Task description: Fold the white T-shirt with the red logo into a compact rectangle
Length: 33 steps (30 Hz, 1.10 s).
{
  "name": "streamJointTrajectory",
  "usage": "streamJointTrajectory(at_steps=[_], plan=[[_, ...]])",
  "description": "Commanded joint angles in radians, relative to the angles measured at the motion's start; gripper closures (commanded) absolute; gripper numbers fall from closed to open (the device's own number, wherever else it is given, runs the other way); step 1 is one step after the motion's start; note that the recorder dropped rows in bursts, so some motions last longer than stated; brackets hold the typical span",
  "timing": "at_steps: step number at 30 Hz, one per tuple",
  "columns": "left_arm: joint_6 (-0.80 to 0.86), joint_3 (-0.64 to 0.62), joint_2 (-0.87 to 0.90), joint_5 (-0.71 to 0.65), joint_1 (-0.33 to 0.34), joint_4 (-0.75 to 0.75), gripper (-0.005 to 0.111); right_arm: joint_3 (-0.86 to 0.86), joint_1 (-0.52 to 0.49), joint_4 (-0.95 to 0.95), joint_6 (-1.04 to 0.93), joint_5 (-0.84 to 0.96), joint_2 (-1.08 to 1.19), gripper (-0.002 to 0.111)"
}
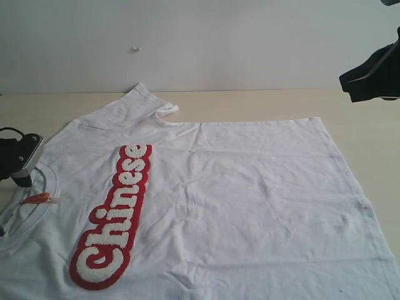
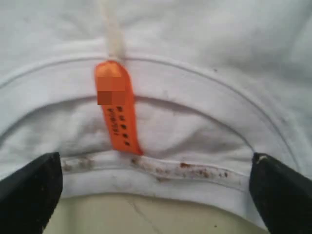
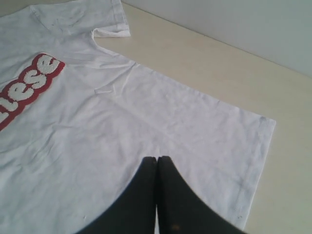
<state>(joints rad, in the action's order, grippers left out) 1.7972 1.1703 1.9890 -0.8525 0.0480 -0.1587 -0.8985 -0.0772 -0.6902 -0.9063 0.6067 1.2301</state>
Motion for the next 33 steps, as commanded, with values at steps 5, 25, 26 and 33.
streamJointTrajectory(at_steps=[5, 25, 26, 33], plan=[[-0.004, 0.018, 0.009, -0.012, 0.002, -0.002, 0.003, -0.007, -0.005, -0.009, -0.009, -0.002, 0.005, 0.108], [-0.011, 0.018, 0.066, -0.005, 0.002, 0.034, 0.003, -0.007, -0.005, -0.009, -0.017, 0.007, 0.005, 0.108], [-0.011, 0.018, 0.066, -0.005, 0.002, 0.046, 0.003, -0.007, -0.005, -0.009, -0.017, 0.007, 0.005, 0.108], [-0.011, 0.018, 0.066, -0.005, 0.002, 0.051, 0.003, -0.007, -0.005, -0.009, -0.017, 0.009, 0.005, 0.108]])
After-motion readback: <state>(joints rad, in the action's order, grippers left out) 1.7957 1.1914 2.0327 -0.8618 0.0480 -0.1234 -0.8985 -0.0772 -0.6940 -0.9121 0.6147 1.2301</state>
